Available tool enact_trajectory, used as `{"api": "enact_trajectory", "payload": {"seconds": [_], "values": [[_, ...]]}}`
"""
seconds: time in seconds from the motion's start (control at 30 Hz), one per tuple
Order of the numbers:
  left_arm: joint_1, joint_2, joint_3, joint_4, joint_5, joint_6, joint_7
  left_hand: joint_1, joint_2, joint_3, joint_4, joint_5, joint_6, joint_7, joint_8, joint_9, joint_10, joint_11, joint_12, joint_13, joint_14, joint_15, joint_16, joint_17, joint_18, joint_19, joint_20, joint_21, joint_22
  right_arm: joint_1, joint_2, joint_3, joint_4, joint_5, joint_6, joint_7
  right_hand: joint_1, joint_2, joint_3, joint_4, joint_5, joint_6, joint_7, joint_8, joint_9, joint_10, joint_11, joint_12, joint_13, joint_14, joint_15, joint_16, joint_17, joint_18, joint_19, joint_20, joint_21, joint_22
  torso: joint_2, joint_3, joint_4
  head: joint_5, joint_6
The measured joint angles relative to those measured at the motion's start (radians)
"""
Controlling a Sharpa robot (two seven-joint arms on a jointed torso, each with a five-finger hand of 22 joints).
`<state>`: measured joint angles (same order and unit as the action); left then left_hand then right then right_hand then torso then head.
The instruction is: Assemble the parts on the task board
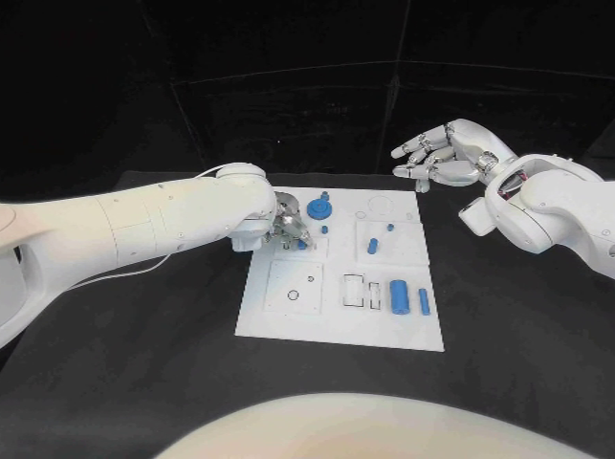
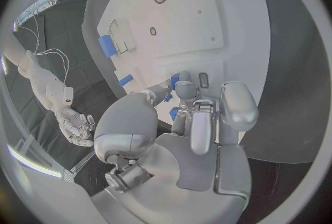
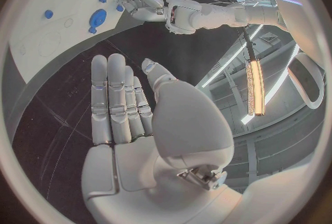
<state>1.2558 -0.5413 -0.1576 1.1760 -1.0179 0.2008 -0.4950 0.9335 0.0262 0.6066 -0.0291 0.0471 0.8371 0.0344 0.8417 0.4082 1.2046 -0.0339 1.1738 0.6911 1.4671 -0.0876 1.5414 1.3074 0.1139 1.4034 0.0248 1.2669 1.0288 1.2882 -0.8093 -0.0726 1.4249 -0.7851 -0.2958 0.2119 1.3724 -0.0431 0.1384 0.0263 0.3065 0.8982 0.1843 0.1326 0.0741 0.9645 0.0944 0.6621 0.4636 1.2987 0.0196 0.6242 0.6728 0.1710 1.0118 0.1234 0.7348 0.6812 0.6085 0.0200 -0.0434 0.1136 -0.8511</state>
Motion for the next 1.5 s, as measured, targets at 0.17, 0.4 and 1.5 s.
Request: {"api": "enact_trajectory", "payload": {"seconds": [0.17,0.4,1.5], "values": [[0.000,0.004,-0.001,-0.008,0.000,-0.001,-0.001,-0.019,-0.012,0.006,-0.007,0.000,0.003,-0.001,0.004,-0.003,0.000,0.000,0.000,-0.001,-0.002,-0.002,0.000,0.000,0.000,0.003,-0.003,0.000,0.004,0.000,0.000,0.000,0.000,0.000,0.002,0.000,0.000,0.000,-0.003,0.003,0.000,0.000,0.000,0.000,0.000,0.000,0.000,0.000,-0.001,0.000,0.000,0.000,0.000,0.000,0.000,0.000,-0.004,-0.001,0.000,0.0000,-0.0006,0.000,0.000],[-0.003,0.006,-0.002,-0.012,0.004,-0.004,-0.001,-0.098,-0.059,-0.140,0.068,0.007,0.025,-0.001,0.009,-0.011,0.007,-0.007,0.004,-0.002,-0.004,-0.004,0.000,0.000,0.001,0.007,-0.007,0.004,0.009,0.000,0.001,0.000,-0.001,0.000,0.005,0.000,0.000,0.000,-0.005,0.005,0.000,0.000,0.000,0.000,0.000,0.000,0.000,0.004,-0.002,0.000,0.000,0.000,0.000,0.000,0.000,0.000,-0.004,-0.001,0.000,-0.0004,-0.0006,-0.002,0.002],[0.065,0.025,0.125,-0.151,0.026,0.058,-0.002,0.056,-0.037,-0.493,0.148,0.003,-0.099,0.058,-0.101,-0.109,-0.060,0.041,-0.034,-0.087,0.000,0.026,0.004,0.000,0.002,-0.016,0.013,-0.031,-0.046,0.000,0.010,0.000,-0.017,0.000,0.011,0.000,0.000,0.000,-0.005,0.011,0.000,0.000,0.000,0.000,0.000,-0.003,0.004,0.004,-0.003,0.000,0.000,0.000,0.000,0.000,0.000,0.000,-0.004,-0.002,0.002,-0.0006,-0.0020,-0.007,0.009]]}}
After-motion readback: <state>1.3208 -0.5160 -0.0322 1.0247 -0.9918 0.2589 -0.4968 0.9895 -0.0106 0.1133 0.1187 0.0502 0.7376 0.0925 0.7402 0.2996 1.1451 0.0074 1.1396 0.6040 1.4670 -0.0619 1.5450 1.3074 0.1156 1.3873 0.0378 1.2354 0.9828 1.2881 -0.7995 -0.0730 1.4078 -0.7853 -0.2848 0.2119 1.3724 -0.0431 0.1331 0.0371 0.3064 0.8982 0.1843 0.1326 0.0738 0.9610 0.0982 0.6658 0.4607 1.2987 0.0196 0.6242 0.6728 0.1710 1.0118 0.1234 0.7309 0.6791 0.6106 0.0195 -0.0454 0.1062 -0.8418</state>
